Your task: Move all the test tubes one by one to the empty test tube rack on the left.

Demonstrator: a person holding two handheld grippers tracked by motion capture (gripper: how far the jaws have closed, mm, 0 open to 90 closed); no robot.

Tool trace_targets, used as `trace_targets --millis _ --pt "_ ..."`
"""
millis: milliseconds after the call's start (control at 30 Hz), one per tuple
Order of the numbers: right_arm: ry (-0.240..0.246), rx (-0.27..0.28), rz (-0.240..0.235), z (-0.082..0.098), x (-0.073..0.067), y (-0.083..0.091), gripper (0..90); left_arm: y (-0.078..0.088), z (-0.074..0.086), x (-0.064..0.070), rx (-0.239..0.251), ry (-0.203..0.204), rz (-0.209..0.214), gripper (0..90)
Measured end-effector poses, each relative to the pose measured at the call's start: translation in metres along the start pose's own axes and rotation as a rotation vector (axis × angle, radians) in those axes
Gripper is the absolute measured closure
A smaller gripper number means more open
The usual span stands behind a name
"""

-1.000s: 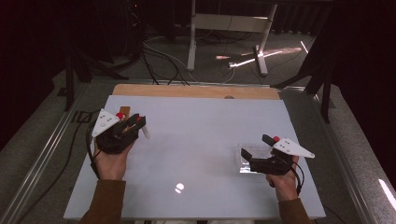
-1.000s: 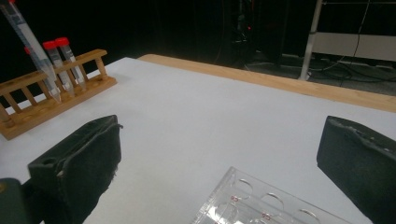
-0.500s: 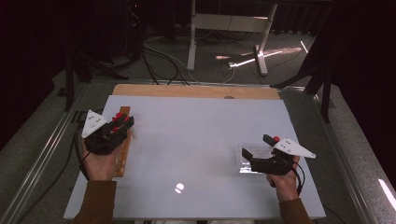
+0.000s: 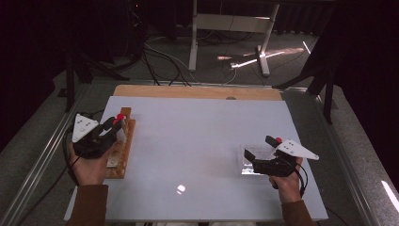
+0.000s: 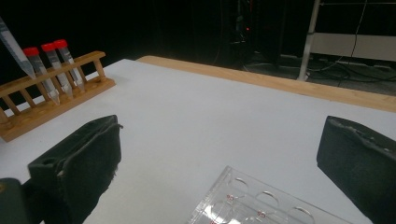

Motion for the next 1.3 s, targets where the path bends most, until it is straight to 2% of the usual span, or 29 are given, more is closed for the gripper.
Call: trace_targets --millis 300,600,1300 --pt "0.0 0.0 0.0 0.0 0.0 0.0 0.0 0.006 0.003 -0.01 0.008 0.024 -0.012 71.1" --pt "0.0 -0.001 -0.002 0.0 0.0 0.0 0.0 0.009 0.006 -0.015 0.0 0.03 -0.024 71.1" --pt "0.0 -0.002 -0.003 0.0 -0.001 0.0 0.0 -0.002 0.042 -0.024 -0.042 0.084 -0.044 71.0"
Point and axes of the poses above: each handheld gripper's, and its own axes: y roughly backward along the jaws, z roughly out of its underside, x roughly to its right, the point moved 1 cm from there along -y, roughly forward along the jaws, and after that the axes turned 8 degrees about y, right-handed, at the moved point
